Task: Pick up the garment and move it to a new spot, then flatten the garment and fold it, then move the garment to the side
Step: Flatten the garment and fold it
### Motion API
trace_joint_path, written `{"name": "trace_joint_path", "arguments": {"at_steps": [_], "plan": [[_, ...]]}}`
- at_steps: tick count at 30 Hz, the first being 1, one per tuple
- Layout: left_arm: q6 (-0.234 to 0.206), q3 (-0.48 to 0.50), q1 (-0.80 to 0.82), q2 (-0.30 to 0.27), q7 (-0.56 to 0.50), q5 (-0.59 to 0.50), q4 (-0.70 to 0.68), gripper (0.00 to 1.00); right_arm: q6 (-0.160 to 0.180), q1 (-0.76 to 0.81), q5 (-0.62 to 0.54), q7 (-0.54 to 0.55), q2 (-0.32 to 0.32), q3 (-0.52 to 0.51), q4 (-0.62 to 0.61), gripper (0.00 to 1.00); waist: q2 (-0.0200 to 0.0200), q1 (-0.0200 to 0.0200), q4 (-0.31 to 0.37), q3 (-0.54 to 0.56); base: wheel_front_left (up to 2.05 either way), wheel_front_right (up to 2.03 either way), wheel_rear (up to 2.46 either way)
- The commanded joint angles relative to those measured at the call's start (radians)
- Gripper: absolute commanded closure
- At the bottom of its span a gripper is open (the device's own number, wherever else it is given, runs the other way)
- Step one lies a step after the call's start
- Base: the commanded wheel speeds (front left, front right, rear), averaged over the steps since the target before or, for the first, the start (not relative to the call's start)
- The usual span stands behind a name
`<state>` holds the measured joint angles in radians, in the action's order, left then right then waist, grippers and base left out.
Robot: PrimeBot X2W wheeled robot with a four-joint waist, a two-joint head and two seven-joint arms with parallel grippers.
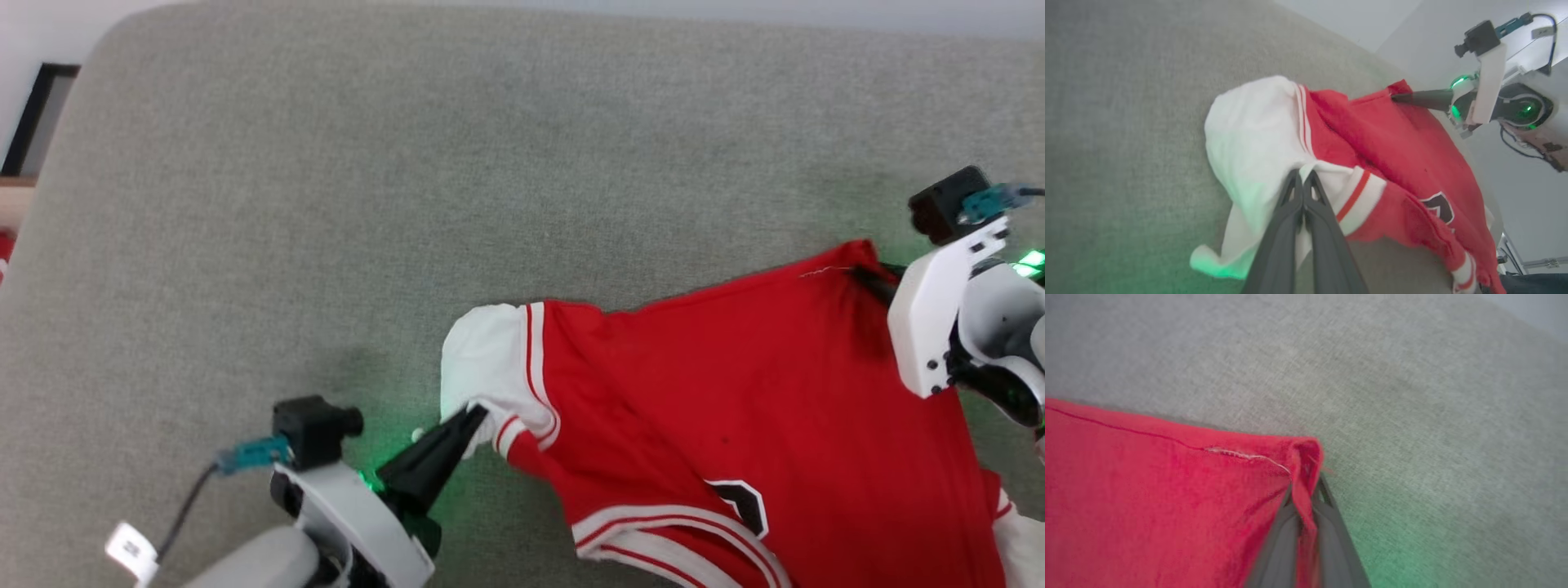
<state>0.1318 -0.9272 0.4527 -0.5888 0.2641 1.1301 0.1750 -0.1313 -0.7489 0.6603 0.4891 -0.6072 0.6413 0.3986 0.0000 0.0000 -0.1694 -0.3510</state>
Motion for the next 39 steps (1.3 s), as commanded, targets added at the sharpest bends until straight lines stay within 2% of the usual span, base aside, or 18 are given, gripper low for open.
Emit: {"name": "trace_joint_path", "arguments": {"at_steps": [1,4,10,11,18,23,27,29,32,35,39], "plan": [[-0.003,0.009,0.033,-0.004,0.0,0.043,-0.023,1.0,0.001,-0.01,0.014,-0.031,0.006,-0.031,0.035,1.0,0.0,0.0,0.016,0.024,0.0,0.0,0.0],[-0.003,0.004,0.112,-0.049,-0.001,0.105,-0.036,1.0,0.001,-0.057,0.023,-0.084,0.035,-0.111,0.09,1.0,0.0,0.0,0.031,0.039,0.0,0.0,0.0],[-0.003,0.008,0.39,-0.081,-0.071,0.196,0.034,1.0,0.001,-0.195,-0.039,-0.162,0.088,-0.3,0.216,1.0,0.0,0.0,0.071,0.029,0.0,0.0,0.0],[-0.003,0.008,0.39,-0.081,-0.071,0.196,0.034,1.0,0.001,-0.195,-0.039,-0.162,0.088,-0.3,0.216,1.0,0.0,0.0,0.071,0.029,0.0,0.0,0.0],[-0.003,0.052,0.765,-0.042,-0.152,0.234,0.279,1.0,0.001,-0.462,-0.195,-0.249,0.162,-0.483,0.347,1.0,0.0,0.0,0.128,-0.041,0.0,0.0,0.0],[-0.003,0.079,1.029,0.003,-0.109,0.176,0.486,1.0,0.001,-0.659,-0.321,-0.339,0.208,-0.582,0.43,1.0,0.0,0.0,0.151,-0.078,0.0,0.0,0.0],[-0.003,0.1,1.175,0.032,-0.043,0.154,0.577,1.0,0.001,-0.771,-0.402,-0.424,0.237,-0.648,0.485,1.0,0.0,0.0,0.159,-0.086,0.0,0.0,0.0],[-0.003,0.121,1.196,0.045,-0.025,0.186,0.595,1.0,0.001,-0.791,-0.43,-0.449,0.253,-0.664,0.516,1.0,0.0,0.0,0.16,-0.08,0.0,0.0,0.0],[-0.003,0.092,1.156,0.039,-0.016,0.197,0.583,1.0,0.001,-0.78,-0.458,-0.471,0.271,-0.652,0.561,1.0,0.0,0.0,0.158,-0.073,0.0,0.0,0.0],[-0.003,0.053,1.068,0.025,-0.009,0.212,0.548,1.0,0.001,-0.716,-0.455,-0.481,0.287,-0.616,0.6,1.0,0.0,0.0,0.154,-0.064,0.0,0.0,0.0],[-0.003,0.017,0.893,-0.004,0.0,0.253,0.427,1.0,0.001,-0.599,-0.4,-0.503,0.288,-0.557,0.599,1.0,0.0,0.0,0.147,-0.052,0.0,0.0,0.0]]}}
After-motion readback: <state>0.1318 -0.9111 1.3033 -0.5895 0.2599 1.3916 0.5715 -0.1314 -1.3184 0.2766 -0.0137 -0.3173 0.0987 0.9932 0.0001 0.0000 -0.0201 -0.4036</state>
